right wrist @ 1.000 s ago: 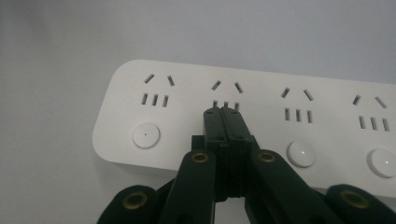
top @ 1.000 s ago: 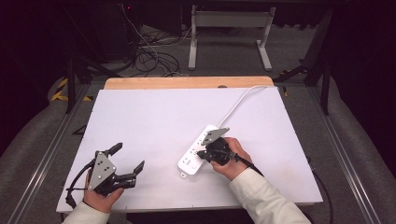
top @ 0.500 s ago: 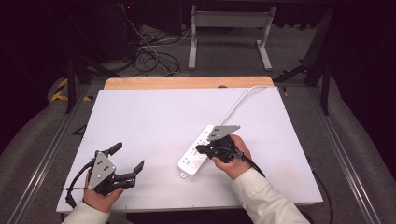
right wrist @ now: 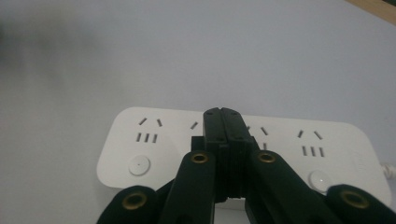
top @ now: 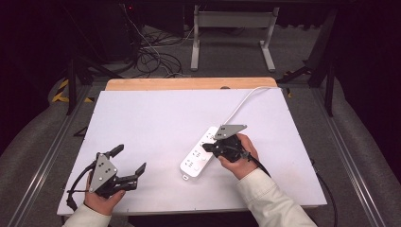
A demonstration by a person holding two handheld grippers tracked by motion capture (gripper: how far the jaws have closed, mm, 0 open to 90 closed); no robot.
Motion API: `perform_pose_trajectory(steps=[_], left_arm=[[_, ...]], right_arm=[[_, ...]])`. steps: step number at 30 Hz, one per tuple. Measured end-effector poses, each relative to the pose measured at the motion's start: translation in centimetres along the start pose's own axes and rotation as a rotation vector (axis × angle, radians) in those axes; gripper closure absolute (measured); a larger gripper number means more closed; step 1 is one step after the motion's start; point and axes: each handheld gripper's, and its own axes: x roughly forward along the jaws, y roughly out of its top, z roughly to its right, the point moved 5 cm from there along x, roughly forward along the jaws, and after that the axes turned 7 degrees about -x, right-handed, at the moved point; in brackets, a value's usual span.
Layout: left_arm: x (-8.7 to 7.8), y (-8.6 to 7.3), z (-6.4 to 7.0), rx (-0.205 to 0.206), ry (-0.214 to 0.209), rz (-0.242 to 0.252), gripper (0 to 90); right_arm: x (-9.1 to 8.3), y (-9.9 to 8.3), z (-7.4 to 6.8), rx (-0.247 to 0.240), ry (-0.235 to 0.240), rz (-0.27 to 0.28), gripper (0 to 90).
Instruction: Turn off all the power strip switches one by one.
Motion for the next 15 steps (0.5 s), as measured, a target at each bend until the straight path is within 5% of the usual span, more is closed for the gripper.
perform_pose_trajectory(steps=[15], left_arm=[[0.0,0.0,0.0,0.001,0.0,-0.001,11.1]], right_arm=[[1.2,-1.4,2.0,0.044,-0.018,-0.09,90.0]])
